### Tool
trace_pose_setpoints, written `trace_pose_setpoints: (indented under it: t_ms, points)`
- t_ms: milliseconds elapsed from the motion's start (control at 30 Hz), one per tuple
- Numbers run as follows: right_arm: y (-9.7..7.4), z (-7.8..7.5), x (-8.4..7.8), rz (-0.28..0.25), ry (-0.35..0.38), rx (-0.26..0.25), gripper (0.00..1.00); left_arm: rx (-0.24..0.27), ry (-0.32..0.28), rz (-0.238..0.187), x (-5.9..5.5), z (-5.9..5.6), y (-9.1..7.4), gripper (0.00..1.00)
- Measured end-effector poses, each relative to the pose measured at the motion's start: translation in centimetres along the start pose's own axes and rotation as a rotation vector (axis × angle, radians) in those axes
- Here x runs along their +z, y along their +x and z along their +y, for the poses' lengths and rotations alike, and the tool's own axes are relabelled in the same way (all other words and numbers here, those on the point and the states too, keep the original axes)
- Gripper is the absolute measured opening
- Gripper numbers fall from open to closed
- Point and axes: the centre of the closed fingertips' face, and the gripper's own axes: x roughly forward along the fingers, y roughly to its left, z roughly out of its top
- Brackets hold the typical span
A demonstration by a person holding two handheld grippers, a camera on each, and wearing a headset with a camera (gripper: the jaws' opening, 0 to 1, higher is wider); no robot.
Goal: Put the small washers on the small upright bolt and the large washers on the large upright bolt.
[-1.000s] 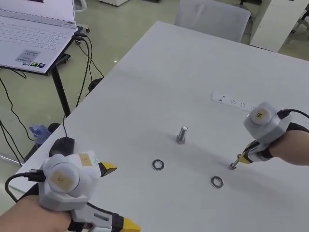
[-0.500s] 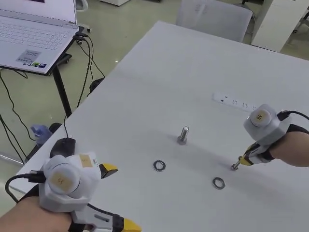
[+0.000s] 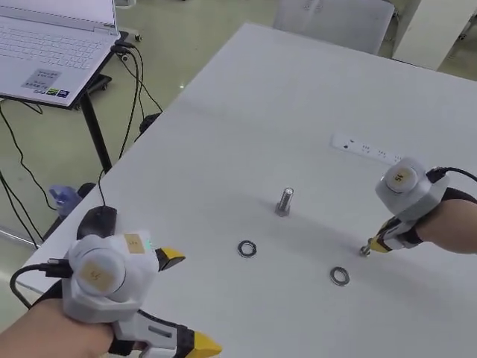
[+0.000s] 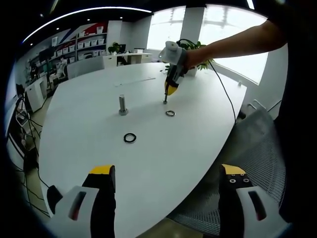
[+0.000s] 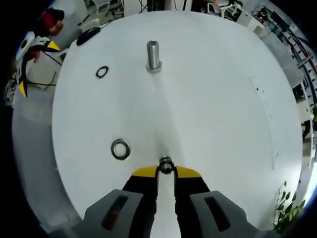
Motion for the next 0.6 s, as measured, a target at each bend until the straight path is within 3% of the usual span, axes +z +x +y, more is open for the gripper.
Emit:
trace_pose_setpoints:
  t_ms: [600]
  points:
    - [2.3,0.2,-0.3,0.016,-0.003,0.016,0.13,-0.001,-0.014,0.025,-0.7,0.2,0.0,0.84]
